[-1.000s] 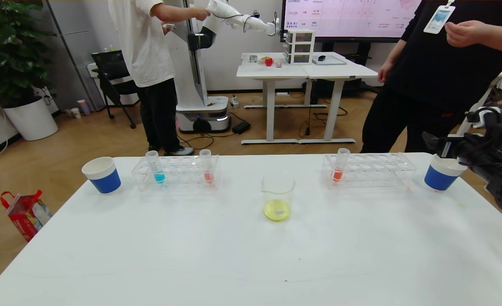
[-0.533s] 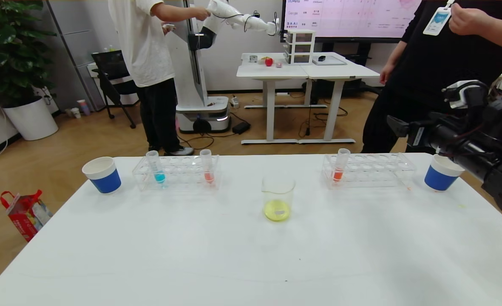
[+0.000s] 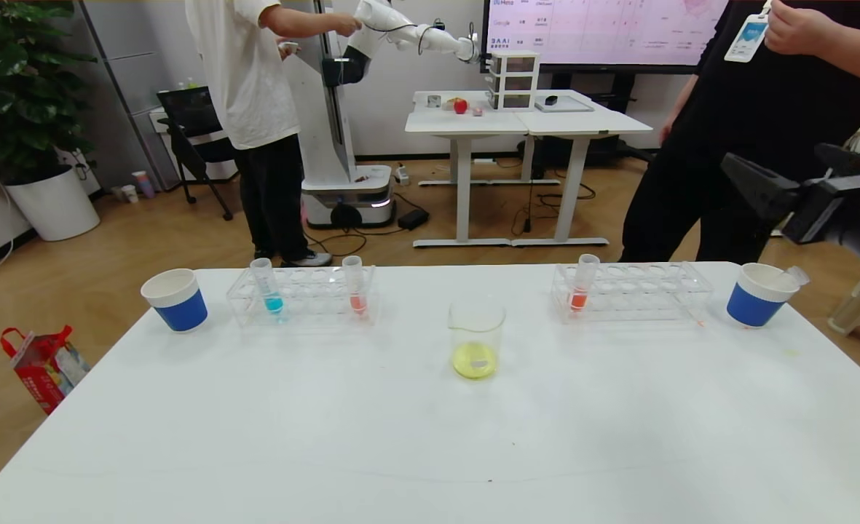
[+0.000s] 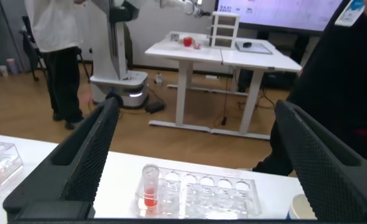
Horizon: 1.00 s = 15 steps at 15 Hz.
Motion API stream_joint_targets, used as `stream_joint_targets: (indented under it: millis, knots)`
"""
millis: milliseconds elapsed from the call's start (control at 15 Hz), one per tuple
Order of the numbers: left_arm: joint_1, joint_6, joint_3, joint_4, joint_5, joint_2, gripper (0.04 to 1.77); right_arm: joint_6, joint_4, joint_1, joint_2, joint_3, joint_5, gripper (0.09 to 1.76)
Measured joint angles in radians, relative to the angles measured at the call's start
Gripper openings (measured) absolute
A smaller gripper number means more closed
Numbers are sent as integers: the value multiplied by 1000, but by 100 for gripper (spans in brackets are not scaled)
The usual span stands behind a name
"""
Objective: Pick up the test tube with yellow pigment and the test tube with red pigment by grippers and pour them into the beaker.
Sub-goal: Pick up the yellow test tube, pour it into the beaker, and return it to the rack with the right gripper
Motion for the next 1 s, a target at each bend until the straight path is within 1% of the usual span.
stream_joint_targets:
  millis: [133, 200, 467, 600, 867, 1000]
  knots:
    - [0, 0, 0, 0, 0, 0, 175, 0, 87, -23, -156, 34, 2, 174]
    - [0, 0, 0, 0, 0, 0, 175, 0, 156, -29, -241, 41, 3, 174]
    - [0, 0, 0, 0, 0, 0, 175, -16, 553, -49, -615, 39, 6, 174]
    - [0, 0, 0, 0, 0, 0, 175, -42, 709, -55, -783, 35, 5, 174]
    - [0, 0, 0, 0, 0, 0, 175, -64, 955, -71, -1045, 57, 0, 174]
    - [0, 0, 0, 0, 0, 0, 175, -65, 1033, -92, -1141, 79, -1, 174]
